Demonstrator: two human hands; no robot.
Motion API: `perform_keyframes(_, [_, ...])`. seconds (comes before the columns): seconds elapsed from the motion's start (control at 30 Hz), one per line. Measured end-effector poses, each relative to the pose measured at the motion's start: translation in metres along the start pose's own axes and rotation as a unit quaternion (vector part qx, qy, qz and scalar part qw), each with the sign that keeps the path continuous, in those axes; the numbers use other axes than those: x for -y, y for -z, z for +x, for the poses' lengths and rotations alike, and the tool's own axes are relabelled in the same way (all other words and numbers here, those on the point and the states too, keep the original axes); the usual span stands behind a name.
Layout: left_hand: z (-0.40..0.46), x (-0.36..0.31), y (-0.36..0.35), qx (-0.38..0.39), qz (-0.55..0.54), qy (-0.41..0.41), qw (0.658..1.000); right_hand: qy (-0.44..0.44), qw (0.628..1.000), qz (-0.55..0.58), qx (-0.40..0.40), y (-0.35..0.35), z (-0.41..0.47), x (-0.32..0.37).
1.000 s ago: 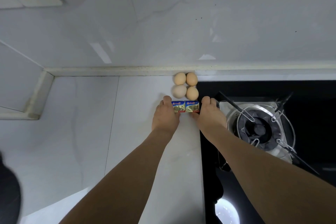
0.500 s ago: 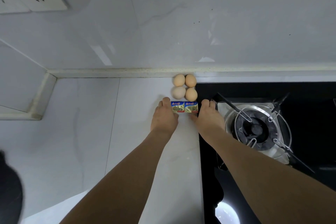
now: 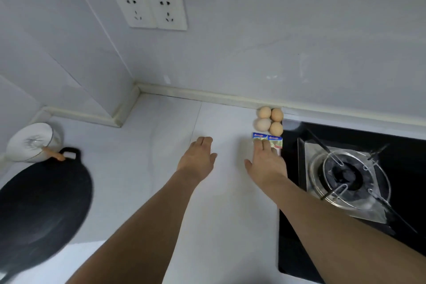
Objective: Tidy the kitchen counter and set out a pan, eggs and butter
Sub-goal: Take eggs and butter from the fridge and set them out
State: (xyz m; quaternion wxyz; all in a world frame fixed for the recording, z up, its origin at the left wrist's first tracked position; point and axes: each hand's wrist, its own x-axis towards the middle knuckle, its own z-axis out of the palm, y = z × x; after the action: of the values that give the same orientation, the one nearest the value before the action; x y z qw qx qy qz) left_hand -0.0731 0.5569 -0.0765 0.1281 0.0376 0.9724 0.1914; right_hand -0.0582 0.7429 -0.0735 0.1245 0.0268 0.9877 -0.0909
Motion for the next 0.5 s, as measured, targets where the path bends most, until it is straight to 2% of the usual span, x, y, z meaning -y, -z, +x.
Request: perform_keyframes(0.5, [-0.108, 0.169, 0.089, -0.155, 0.008, 0.109, 0.982, 0.235, 0.971, -0.032, -0.005, 0.007, -0.020, 0.213])
